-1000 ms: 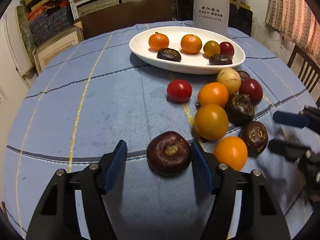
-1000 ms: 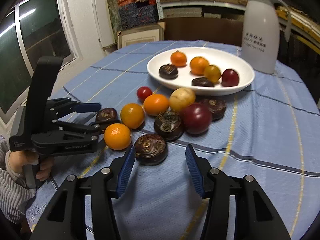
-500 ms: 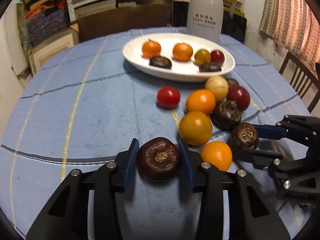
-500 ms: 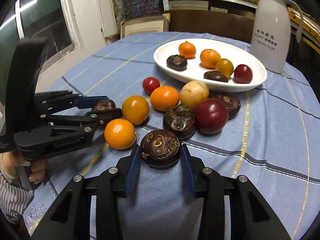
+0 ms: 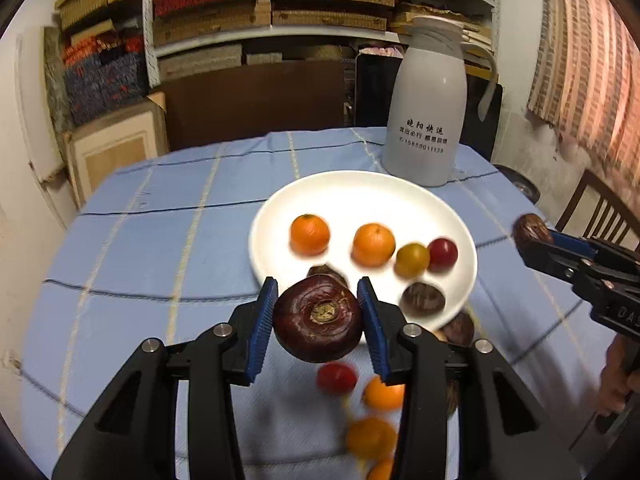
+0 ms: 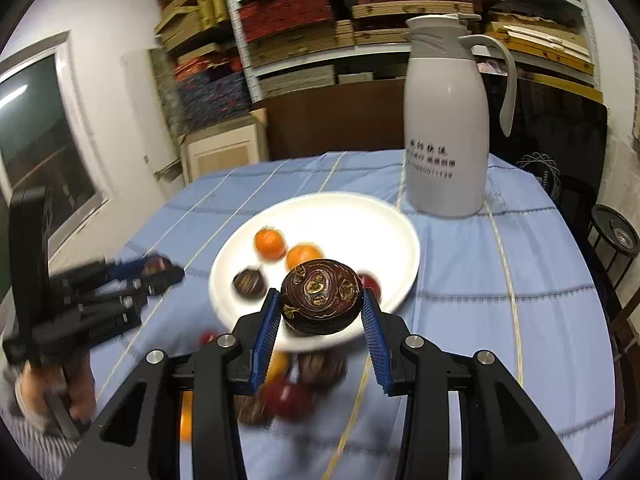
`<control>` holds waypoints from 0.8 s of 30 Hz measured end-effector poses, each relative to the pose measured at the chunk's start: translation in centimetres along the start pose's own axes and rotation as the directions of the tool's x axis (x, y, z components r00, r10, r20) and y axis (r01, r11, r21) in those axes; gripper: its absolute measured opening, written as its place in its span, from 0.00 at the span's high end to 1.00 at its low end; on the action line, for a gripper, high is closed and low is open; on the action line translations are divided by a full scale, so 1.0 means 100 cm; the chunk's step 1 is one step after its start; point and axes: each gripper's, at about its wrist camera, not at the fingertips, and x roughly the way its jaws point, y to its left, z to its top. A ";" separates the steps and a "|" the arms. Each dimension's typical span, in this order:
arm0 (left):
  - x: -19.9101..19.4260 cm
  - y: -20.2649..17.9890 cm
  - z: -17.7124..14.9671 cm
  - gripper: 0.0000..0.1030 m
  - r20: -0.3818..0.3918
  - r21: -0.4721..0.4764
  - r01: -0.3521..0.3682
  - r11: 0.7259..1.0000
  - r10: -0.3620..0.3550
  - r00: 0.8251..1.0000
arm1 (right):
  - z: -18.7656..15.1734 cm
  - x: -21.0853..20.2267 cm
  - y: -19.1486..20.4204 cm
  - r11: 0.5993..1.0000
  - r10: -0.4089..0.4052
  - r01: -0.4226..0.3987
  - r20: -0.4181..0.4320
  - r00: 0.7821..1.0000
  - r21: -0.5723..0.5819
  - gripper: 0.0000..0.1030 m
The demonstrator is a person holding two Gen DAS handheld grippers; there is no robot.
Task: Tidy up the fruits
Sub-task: 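Lower both water chestnuts onto the white plate while both tools open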
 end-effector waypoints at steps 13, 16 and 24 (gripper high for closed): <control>0.092 -0.039 0.005 0.55 -0.110 0.053 0.071 0.996 -0.065 0.992 | 0.029 0.127 -0.030 0.995 -0.034 0.044 -0.109 0.994 0.095 0.54; 0.087 -0.039 0.004 0.42 -0.096 0.060 0.053 0.997 -0.047 0.994 | 0.030 0.123 -0.035 0.991 -0.020 0.032 -0.097 0.995 0.128 0.51; 0.038 -0.015 -0.009 0.31 -0.012 -0.008 -0.005 1.000 0.005 1.000 | 0.019 0.061 -0.019 0.995 -0.012 0.011 0.009 1.000 0.102 0.42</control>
